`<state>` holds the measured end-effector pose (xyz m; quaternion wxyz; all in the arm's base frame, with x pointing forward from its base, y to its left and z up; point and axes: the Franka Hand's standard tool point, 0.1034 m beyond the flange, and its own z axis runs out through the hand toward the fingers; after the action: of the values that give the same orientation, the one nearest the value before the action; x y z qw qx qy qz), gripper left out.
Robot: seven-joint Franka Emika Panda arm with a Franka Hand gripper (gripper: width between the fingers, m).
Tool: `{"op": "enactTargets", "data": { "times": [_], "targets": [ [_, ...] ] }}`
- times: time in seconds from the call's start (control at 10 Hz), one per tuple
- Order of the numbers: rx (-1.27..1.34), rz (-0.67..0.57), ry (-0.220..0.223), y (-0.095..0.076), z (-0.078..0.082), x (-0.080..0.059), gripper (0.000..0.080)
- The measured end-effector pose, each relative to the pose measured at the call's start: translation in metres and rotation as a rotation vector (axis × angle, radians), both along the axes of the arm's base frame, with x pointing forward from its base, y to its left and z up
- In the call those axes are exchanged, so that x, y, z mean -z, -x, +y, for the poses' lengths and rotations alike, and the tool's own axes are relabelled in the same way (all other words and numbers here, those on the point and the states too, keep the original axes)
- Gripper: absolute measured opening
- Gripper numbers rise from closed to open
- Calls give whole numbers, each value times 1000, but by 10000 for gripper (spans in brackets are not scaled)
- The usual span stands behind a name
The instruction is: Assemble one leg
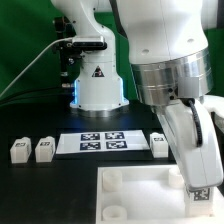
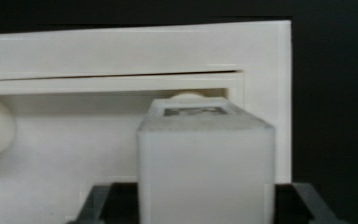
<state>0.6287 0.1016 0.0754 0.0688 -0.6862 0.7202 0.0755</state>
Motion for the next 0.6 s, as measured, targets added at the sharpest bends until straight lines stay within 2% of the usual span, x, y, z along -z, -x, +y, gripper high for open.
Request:
{"op": "enactTargets", "data": {
  "times": [0.2,0.3,0.4,0.5,0.6],
  "targets": [
    [-92,-13,3,1,1,2,295],
    [-197,-19,9,5,6,5,475],
    [-304,-40,8,7,8,6,589],
    [-468,-72,9,7,8,5,589],
    [-600,-96,14,7,8,5,637]
  ]
}}
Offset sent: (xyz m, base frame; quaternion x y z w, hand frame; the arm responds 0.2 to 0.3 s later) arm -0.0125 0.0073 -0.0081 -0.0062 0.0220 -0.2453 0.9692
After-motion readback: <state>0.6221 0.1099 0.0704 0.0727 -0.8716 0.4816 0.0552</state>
